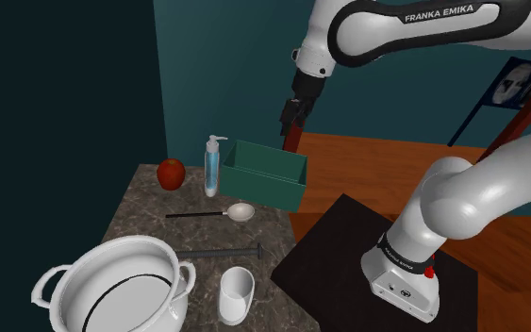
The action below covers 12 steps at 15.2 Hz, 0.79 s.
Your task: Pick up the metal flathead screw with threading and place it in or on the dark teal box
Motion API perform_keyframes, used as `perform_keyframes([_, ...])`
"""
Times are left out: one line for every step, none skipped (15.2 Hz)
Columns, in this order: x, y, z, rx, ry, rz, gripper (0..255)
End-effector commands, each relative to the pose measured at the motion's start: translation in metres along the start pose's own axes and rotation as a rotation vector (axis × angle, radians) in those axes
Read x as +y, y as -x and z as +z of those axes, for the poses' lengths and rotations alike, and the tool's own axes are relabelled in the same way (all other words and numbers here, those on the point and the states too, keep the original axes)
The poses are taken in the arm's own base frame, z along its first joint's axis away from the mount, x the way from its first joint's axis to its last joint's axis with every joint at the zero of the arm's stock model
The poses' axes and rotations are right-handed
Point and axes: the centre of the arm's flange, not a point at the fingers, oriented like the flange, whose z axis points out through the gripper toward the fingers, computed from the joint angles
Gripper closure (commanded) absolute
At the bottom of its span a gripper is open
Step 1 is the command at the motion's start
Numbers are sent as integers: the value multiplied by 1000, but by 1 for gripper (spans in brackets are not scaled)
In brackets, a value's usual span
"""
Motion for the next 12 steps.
perform_keyframes([-9, -12, 19, -9, -9, -45, 0])
perform_keyframes([-15, -17, 30, -14, -14, -66, 0])
perform_keyframes([-20, -22, 41, -20, -19, -88, 0])
perform_keyframes([-26, -27, 52, -25, -23, -109, 0])
perform_keyframes([-32, -32, 63, -31, -28, -131, 0])
perform_keyframes([-38, -36, 74, -36, -33, -153, 0])
perform_keyframes([-45, -40, 84, -41, -37, -174, 0])
perform_keyframes([-51, -44, 95, -47, -42, -196, 0])
perform_keyframes([-58, -48, 106, -52, -47, -218, 0])
perform_keyframes([-64, -52, 117, -58, -51, -239, 0])
perform_keyframes([-71, -55, 128, -63, -56, -261, 0])
perform_keyframes([-78, -59, 138, -68, -61, -283, 0])
